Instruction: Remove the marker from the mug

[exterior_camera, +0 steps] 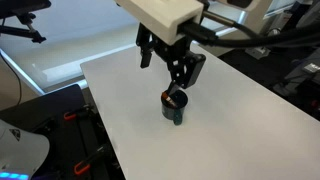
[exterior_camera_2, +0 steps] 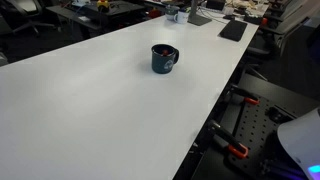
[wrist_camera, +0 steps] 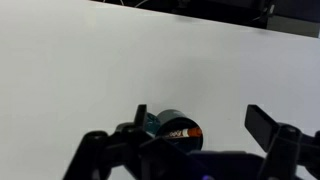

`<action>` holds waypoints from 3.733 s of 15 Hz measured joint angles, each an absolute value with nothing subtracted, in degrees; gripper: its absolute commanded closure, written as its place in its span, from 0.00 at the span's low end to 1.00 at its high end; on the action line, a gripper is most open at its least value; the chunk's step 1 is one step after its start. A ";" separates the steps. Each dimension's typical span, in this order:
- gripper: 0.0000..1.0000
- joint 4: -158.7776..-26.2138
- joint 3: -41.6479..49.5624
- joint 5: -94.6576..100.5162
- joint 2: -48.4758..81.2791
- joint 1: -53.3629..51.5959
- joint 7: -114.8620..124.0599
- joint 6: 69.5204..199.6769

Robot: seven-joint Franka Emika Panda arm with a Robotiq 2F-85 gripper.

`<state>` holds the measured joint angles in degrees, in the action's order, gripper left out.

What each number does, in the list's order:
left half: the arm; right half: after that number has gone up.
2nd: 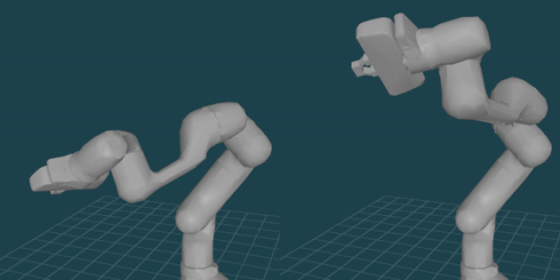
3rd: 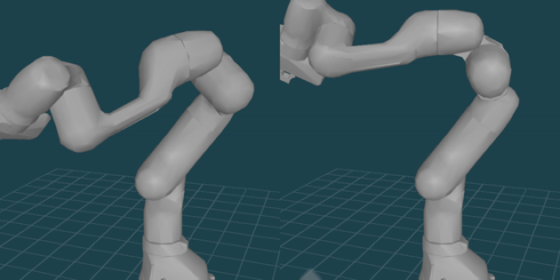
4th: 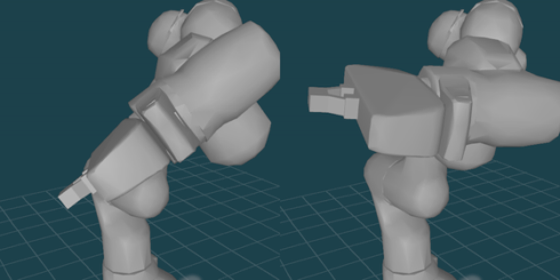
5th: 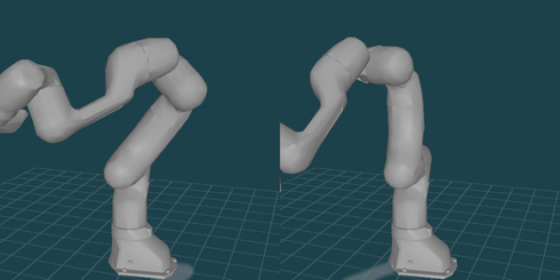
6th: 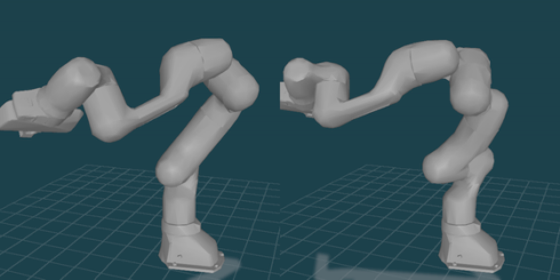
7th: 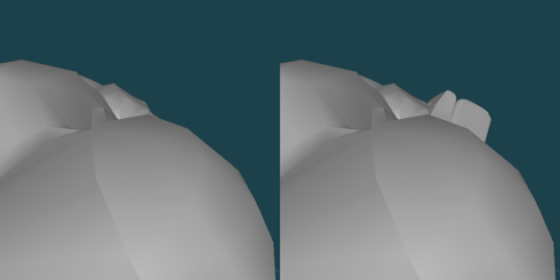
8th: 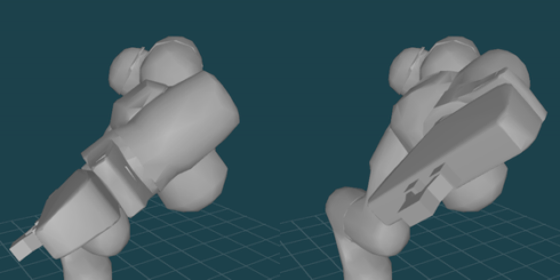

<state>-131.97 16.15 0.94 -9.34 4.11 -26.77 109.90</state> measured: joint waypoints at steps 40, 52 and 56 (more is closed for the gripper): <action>0.00 -118.92 7.71 -2.20 9.30 8.30 -35.78 107.73; 0.00 -117.25 7.23 -2.18 11.54 9.37 -38.16 107.52; 0.00 -113.63 5.63 -2.13 14.63 9.24 -40.84 107.33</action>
